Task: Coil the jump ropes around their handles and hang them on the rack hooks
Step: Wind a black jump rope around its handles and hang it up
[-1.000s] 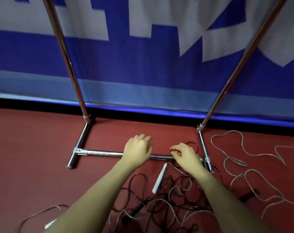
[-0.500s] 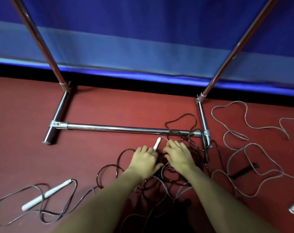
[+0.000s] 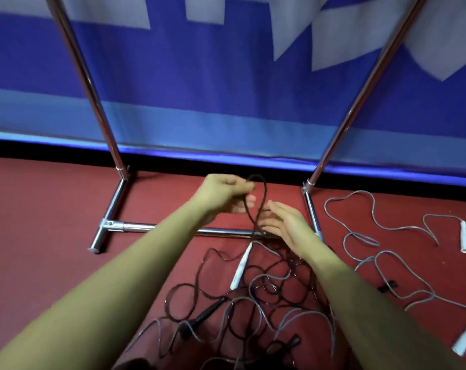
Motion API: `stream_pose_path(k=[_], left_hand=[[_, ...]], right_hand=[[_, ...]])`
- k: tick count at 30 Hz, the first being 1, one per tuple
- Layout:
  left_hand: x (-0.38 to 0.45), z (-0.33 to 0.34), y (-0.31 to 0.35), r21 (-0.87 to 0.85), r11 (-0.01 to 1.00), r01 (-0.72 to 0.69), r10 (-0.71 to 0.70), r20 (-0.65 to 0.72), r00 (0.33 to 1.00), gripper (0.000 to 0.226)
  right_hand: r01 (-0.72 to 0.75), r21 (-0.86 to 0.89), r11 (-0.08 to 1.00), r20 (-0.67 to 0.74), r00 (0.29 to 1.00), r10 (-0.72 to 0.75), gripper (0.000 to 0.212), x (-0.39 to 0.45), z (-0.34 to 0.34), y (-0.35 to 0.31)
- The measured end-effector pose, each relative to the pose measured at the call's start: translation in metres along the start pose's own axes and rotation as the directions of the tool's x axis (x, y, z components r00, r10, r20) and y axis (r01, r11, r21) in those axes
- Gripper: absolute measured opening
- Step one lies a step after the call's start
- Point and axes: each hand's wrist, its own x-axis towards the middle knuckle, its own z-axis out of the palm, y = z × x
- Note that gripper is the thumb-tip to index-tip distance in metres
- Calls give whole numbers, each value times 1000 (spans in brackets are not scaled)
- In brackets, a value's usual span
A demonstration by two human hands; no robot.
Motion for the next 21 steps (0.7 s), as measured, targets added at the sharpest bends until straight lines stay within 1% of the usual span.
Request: stream_pose_path(k=[1,2,5,6,8,9,10,11,13,16,18,21], left_hand=[[-7,-3,20,-83,997,5,-3,22,1000,12],[-13,-6,38,-147,989,-8,14,39,999,10],[-36,-12,83,-251,966,-57,73,52,996,8],[-43,-13,97,-255,963,-85,101,51,994,8],[-59,-15,124,-244,959,-144,161,55,985,10],[-66,-16,136,-241,955,-172,191,56,980,11],[-73,-17,146,-239,950,-200,219,55,974,11],[-78,-19,154,-245,944,-223,241,49,969,12],[-85,-22,161,-294,923,-247,264,20,964,11],[-85,-28,159,-406,879,-249,251,-48,967,12],[-82,-33,158,-501,830,-245,230,-91,969,13],[-74,-40,158,-612,752,-247,198,-147,969,14]], right_hand=[[-9,61,998,34,999,7,25,-5,6,-15],[-9,82,997,60,998,4,29,-9,12,-28],[58,50,997,103,993,-63,35,-19,32,-62],[107,40,993,88,990,-110,36,-21,38,-73],[219,43,975,-19,976,-218,33,-26,50,-96],[260,54,964,-73,964,-255,31,-30,55,-107],[280,79,957,-94,957,-273,30,-32,59,-118],[275,125,953,-72,961,-268,32,-37,62,-127],[189,195,962,63,977,-205,47,-47,67,-140],[44,167,985,276,957,-90,71,-57,71,-147],[21,137,990,346,936,-68,79,-60,77,-149],[33,86,996,398,915,-65,81,-61,83,-151]])
